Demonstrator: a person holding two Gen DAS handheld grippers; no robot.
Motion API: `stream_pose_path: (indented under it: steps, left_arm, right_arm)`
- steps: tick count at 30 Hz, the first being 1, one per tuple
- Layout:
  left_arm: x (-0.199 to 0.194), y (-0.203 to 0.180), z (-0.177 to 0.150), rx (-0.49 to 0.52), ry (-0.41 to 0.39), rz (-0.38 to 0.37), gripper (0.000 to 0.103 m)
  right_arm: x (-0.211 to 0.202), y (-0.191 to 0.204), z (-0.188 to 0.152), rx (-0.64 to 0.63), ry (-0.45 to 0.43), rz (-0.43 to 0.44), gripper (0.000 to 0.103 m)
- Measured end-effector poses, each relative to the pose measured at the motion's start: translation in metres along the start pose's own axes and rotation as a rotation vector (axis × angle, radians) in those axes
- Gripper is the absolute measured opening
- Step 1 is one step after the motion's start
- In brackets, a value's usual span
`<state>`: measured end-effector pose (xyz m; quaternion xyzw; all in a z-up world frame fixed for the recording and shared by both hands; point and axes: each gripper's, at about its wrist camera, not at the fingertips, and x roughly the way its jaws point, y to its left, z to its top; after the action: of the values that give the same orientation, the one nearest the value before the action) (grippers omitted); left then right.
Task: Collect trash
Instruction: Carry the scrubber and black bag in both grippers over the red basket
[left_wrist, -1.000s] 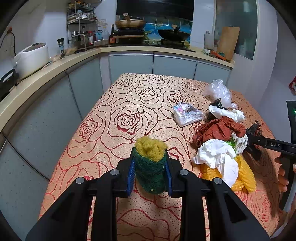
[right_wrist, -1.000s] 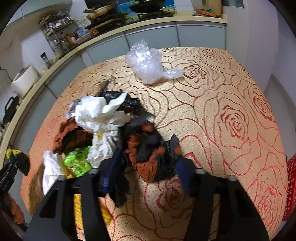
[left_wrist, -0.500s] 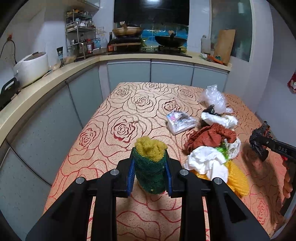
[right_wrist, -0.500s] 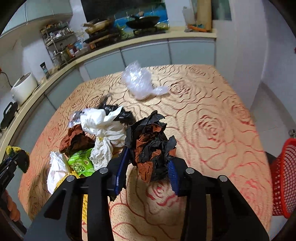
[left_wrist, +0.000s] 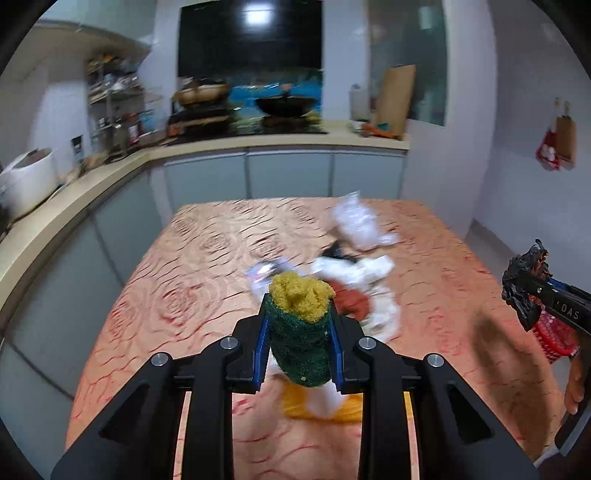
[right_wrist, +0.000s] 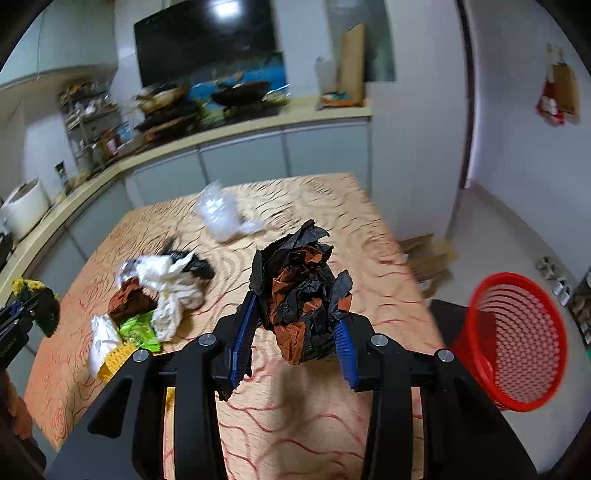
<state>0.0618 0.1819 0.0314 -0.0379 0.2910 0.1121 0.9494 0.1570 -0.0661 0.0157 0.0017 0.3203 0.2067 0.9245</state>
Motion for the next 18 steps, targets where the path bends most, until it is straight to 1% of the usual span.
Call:
stream_pose_path:
  steps: [7, 10, 14, 18]
  left_arm:
    - [-0.001, -0.056, 0.015, 0.067, -0.056, -0.101, 0.025]
    - [-0.001, -0.079, 0.02, 0.091, -0.076, -0.145, 0.025]
    - [0.001, -0.114, 0.024, 0.125, -0.087, -0.221, 0.025]
    - [0.006, -0.145, 0.025, 0.159, -0.08, -0.292, 0.025]
  right_arm:
    - [-0.036, -0.041, 0.0, 0.06, -0.063, -0.072, 0.039]
    - [-0.048, -0.052, -0.003, 0.079, -0.08, -0.101, 0.039]
    - [-0.06, -0.075, -0.01, 0.116, -0.093, -0.148, 0.039]
    - [-0.067, -0.1, -0.017, 0.167, -0.09, -0.195, 0.039]
